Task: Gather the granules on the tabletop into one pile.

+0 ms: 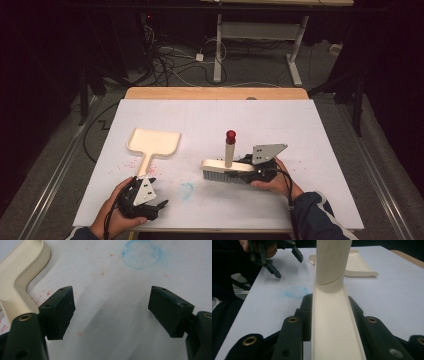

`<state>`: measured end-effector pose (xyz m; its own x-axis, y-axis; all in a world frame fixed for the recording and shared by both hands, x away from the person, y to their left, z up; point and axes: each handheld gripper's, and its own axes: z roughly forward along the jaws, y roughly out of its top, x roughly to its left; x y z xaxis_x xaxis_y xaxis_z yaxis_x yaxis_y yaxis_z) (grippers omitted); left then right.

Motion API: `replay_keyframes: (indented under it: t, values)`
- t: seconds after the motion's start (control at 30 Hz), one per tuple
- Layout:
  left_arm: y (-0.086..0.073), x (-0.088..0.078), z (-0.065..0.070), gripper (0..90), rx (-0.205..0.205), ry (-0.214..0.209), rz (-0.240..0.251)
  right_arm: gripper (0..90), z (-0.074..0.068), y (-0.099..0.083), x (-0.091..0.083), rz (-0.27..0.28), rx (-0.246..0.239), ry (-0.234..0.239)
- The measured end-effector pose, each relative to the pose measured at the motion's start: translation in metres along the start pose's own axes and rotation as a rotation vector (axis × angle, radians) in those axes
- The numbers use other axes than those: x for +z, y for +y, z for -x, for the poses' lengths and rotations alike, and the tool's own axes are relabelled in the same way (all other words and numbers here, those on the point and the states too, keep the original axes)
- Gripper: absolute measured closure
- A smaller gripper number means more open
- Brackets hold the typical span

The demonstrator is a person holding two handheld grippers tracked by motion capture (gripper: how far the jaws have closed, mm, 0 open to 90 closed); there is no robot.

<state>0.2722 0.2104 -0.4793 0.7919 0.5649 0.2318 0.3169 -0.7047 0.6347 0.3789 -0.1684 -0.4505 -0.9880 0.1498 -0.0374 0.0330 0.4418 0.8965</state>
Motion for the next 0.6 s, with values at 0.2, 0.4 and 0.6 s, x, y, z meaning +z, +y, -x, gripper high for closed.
replay_keyframes:
  t: [0.2,0.4,0.6]
  values:
    - [0.0,-0.001,0.0,20.5,0.0,0.004,0.005,67.3,-0.006,0.01,-0.017,0.041,0.032,-0.092]
    - [0.0,-0.003,0.0,20.5,-0.003,0.009,0.012,67.3,-0.011,0.013,-0.04,0.026,0.08,-0.336]
    - [0.001,-0.003,0.0,20.5,0.002,0.011,0.01,67.3,-0.01,-0.002,-0.049,-0.024,0.132,-0.483]
